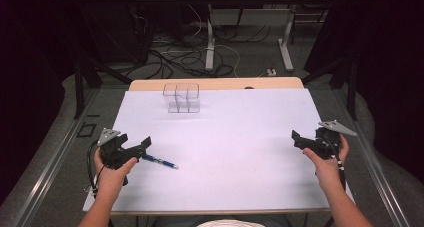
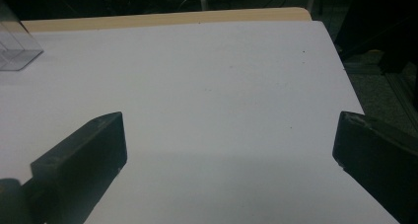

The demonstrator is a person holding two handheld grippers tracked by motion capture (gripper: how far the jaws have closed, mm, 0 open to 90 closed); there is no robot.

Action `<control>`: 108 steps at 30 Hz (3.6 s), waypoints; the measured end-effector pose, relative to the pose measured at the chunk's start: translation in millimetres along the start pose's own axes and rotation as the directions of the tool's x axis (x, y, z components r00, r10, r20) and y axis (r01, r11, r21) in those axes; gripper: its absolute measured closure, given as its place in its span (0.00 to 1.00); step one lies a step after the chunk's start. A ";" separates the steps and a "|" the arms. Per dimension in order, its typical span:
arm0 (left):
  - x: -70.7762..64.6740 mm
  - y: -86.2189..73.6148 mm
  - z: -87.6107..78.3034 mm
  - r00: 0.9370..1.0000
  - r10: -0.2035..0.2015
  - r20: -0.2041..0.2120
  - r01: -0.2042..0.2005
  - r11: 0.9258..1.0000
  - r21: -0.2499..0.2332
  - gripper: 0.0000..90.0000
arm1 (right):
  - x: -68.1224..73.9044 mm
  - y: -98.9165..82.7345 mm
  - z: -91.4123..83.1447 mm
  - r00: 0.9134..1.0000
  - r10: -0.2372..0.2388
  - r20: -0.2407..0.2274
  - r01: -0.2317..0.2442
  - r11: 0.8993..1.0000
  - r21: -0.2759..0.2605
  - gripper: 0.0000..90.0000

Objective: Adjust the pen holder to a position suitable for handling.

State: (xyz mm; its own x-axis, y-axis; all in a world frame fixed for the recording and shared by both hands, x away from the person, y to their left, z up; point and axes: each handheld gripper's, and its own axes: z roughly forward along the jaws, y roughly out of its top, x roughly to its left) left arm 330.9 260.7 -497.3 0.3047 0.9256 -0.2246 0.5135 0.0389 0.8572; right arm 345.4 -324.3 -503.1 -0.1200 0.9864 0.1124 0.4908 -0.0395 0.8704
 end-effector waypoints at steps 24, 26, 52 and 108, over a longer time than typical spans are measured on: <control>-19.0 45.3 19.0 0.998 -0.019 -0.060 0.014 0.997 -0.070 0.28 | 14.8 -1.6 0.4 0.999 -0.037 -0.038 0.038 0.999 0.004 0.01; -21.4 51.2 23.1 0.998 -0.011 -0.060 0.007 0.998 -0.062 0.32 | 14.5 -1.5 0.3 0.999 -0.036 -0.040 0.036 0.999 0.002 0.02; -28.7 120.7 56.6 0.997 -0.023 -0.071 0.022 1.000 -0.008 0.49 | 14.8 -3.3 2.6 0.999 -0.026 -0.047 0.027 1.000 0.007 0.02; -0.9 148.4 176.6 0.990 0.005 -0.142 0.031 0.966 0.255 0.85 | 10.6 -6.7 5.1 0.998 0.011 -0.067 -0.009 1.000 0.030 0.04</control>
State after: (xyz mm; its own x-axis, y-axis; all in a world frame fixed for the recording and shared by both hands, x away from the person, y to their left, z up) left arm 548.5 199.2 -451.8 0.1902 0.9700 -0.1517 0.7104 -0.0294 0.7032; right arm 345.2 -312.7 -510.1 -0.1719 0.9730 0.1542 0.5173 -0.0441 0.8547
